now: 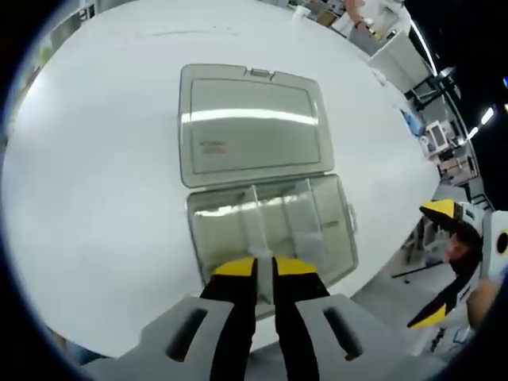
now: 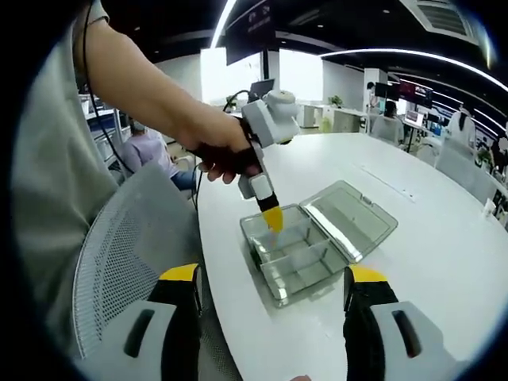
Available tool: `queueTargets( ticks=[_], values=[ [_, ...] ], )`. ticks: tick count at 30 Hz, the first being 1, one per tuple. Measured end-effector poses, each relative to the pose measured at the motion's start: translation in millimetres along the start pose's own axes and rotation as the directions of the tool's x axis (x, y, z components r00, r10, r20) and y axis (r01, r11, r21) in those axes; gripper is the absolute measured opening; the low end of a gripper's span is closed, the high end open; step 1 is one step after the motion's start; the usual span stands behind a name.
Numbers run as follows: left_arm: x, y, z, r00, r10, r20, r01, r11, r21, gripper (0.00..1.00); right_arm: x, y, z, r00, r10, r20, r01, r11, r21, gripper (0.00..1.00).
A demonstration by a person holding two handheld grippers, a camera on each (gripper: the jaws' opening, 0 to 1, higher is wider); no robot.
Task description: Insert the divider into the dual guide fixture by aligning both edges with the guide slots and pushing it downward to the bottom, including one-sided entry, uneven engagement, binding, and posture correction.
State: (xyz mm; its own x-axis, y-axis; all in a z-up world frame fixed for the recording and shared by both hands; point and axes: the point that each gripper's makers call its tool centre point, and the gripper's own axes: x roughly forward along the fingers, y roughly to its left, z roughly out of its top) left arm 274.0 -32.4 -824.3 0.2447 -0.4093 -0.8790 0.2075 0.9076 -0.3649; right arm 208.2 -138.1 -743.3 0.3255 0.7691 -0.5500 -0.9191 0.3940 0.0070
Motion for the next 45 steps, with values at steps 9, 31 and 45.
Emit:
queueTargets(
  ticks=[9, 31, 45],
  values=[
    [0.6, -1.7, -2.1, 0.999, -0.041, 0.011, 0.042, 0.999, -0.032, 0.02, 0.2, 1.3, 0.2, 1.000, 0.003, -0.012, -0.003, 1.000, -0.009, 0.70],
    [-24.5, -19.5, 7.2, 0.968, -0.176, 0.180, 0.172, 0.984, 0.035, 0.23, -6.2, -6.4, -8.3, 0.998, -0.012, -0.056, 0.011, 1.000, -0.012, 0.71],
    [-64.7, -47.7, -2.6, 0.877, -0.354, 0.325, 0.311, 0.934, 0.178, 0.37, -11.8, -10.7, -30.0, 0.989, -0.002, -0.145, -0.002, 1.000, -0.027, 0.72]
  ],
)
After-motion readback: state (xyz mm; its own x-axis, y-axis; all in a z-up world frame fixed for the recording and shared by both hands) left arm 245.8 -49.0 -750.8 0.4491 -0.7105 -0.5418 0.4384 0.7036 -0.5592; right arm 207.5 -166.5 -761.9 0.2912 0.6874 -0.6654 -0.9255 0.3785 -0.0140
